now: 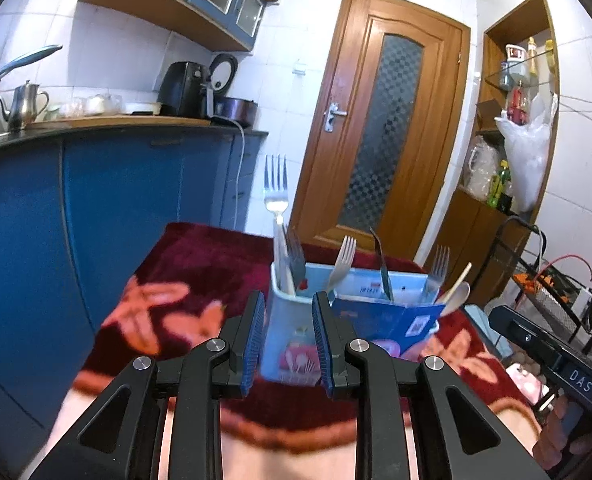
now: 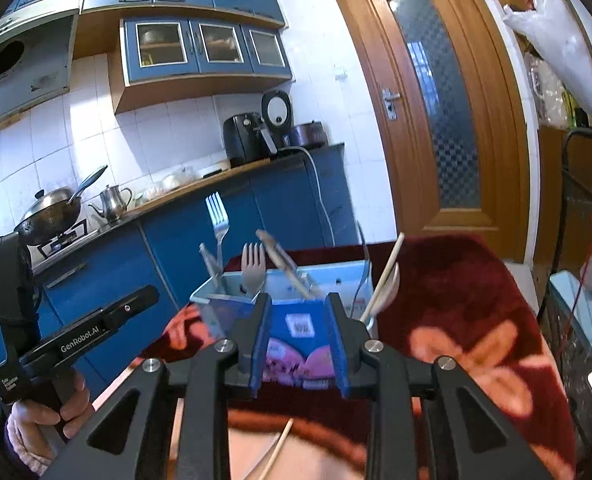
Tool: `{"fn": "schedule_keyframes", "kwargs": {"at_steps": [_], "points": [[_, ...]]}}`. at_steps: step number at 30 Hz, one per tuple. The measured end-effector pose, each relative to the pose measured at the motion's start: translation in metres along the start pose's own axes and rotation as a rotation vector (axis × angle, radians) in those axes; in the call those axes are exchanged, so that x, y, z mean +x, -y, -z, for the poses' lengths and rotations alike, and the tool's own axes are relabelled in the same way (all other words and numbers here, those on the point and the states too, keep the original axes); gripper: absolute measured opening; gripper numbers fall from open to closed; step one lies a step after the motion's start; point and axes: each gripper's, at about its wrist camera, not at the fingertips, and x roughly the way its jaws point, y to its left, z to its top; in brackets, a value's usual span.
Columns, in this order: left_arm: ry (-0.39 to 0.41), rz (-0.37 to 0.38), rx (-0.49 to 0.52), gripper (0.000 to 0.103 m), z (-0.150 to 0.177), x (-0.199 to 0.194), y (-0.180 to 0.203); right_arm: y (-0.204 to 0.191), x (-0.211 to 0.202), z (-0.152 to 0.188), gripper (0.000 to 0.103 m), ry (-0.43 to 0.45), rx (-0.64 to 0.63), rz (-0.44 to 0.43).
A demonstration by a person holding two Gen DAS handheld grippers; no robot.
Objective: Organize utensils
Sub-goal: 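Move both open tools back down to the last chopsticks, then grasp a chopstick with the right tool while the left tool grasps the other chopstick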
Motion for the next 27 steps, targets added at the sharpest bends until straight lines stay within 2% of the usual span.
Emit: {"fn": "schedule_keyframes", "kwargs": {"at_steps": [11,19,27], "points": [[-0.087,-0.037,0.012,0.025,0.026,-0.034,-0.005,-0.025,-0.012,0.029,0.03,-0.147,-0.038,0.037],[-0.13,-0.032,0.034,0.025,0.048,-0.05,-0.009,-0.029,-0.006,0.061,0.03,-0.274,0.034,0.026],[-0.176,-0.06,0.029,0.025,0.066,-0.05,-0.018,-0.031,0.009,0.088,0.03,-0.374,0.075,0.053]]}}
